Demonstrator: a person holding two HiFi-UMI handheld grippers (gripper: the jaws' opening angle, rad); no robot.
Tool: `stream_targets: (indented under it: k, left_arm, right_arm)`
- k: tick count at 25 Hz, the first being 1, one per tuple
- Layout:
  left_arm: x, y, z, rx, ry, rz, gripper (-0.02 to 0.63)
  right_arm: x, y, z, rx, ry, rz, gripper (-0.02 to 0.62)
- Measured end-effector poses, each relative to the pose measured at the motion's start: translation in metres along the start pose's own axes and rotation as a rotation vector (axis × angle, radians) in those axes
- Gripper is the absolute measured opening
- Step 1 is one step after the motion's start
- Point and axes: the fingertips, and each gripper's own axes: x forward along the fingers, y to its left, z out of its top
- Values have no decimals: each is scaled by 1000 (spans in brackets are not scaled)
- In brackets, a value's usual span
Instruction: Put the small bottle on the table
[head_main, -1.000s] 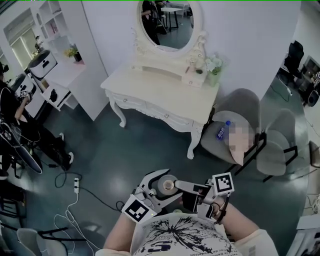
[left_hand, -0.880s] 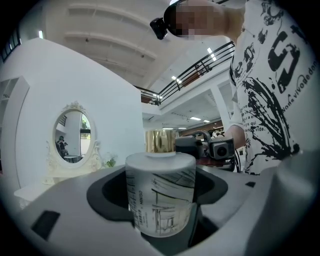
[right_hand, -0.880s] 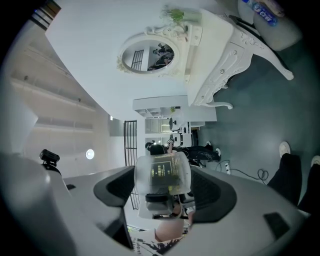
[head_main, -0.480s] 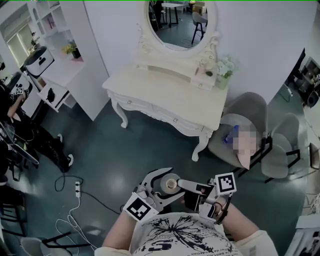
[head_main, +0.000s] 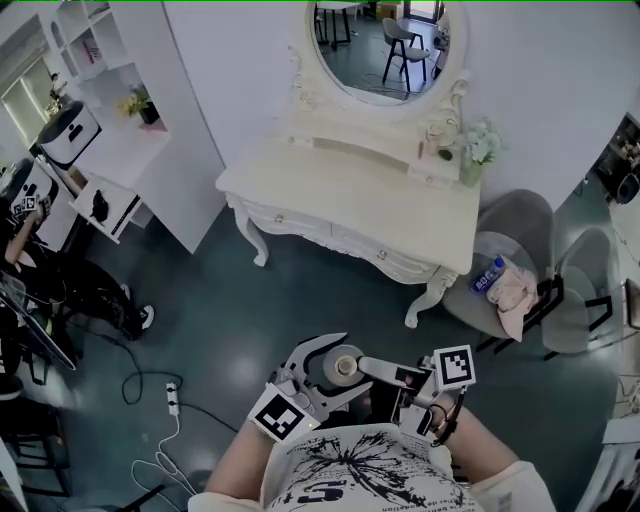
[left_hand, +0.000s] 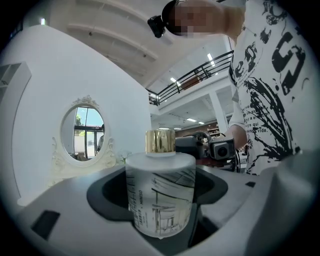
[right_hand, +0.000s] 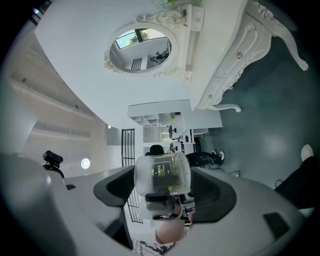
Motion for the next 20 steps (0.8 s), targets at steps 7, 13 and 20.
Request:
stream_targets:
  k: [7,13,20]
  left_arm:
    - [-7,50,-12,-5,-1,9,350]
    - [18,104,-24,-28,4,51,350]
    - [73,185,-27,-4,18,105,350]
  right_arm:
    - [39,-7,33,9,6,-2,350]
    - [57,-14,89,21,33,-1,351]
    - [71,-5,187,9,63,13,351]
